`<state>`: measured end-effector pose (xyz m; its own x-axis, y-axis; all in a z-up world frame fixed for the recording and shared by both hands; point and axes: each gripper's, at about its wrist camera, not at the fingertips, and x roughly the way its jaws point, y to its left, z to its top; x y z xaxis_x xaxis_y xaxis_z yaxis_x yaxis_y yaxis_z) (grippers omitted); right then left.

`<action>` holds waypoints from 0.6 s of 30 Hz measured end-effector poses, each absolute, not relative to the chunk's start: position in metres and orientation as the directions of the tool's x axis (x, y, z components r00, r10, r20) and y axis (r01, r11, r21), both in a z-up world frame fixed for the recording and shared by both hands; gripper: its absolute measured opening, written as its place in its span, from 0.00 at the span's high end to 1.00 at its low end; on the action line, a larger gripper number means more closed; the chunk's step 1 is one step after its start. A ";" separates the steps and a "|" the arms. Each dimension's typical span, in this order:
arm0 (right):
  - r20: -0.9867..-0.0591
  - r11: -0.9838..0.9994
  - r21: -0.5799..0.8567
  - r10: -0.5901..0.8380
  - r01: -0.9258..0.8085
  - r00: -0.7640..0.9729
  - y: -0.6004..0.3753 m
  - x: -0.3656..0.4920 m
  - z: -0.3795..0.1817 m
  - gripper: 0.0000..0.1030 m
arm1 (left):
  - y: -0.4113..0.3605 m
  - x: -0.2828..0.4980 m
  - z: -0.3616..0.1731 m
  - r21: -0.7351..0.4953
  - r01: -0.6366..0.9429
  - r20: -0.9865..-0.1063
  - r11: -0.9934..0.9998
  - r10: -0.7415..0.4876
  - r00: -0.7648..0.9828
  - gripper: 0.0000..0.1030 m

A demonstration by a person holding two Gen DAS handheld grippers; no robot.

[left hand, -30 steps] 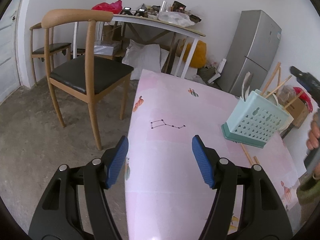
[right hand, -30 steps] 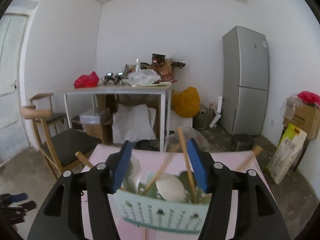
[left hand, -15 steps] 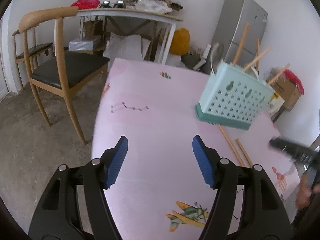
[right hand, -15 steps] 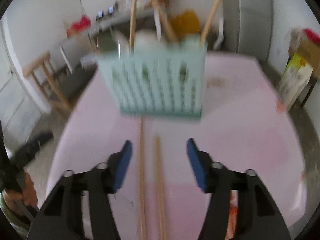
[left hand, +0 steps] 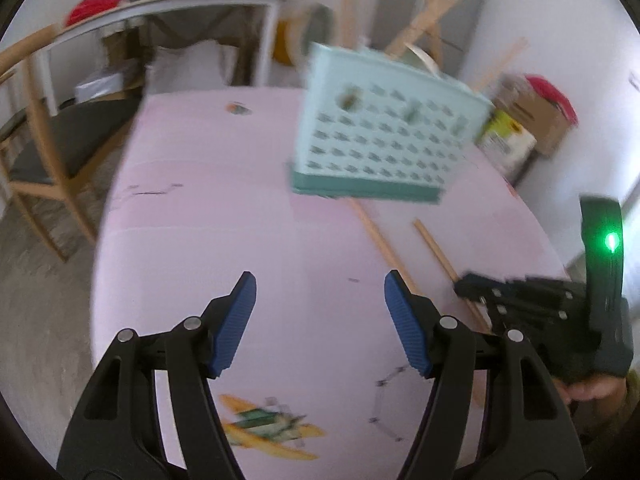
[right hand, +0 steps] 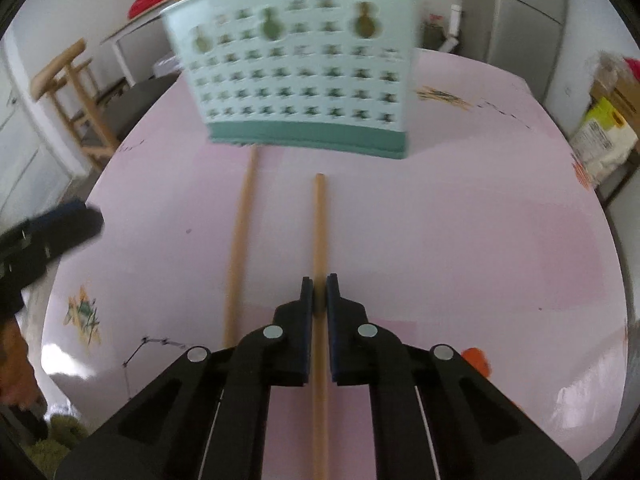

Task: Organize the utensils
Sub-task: 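Lower the right tool and close it on a wooden chopstick on the table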

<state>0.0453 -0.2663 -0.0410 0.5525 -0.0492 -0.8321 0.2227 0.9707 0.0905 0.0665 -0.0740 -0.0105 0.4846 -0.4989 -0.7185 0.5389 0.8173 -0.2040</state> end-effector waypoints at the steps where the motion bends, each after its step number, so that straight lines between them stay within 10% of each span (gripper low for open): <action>1: -0.828 0.964 0.103 -0.052 0.244 0.558 -0.274 0.044 -0.042 0.93 | -0.084 0.065 -0.012 -0.195 0.566 -0.729 0.801 -0.504 0.463 0.40; 11: -0.796 0.932 0.192 -0.036 0.307 0.605 -0.317 0.037 -0.045 0.93 | -0.164 0.045 -0.033 0.018 0.677 -0.806 0.736 -0.390 0.446 0.52; 18: -0.783 0.929 0.226 -0.006 0.293 0.623 -0.323 0.035 -0.046 0.93 | -0.172 0.041 -0.040 0.059 0.650 -0.825 0.757 -0.330 0.459 0.89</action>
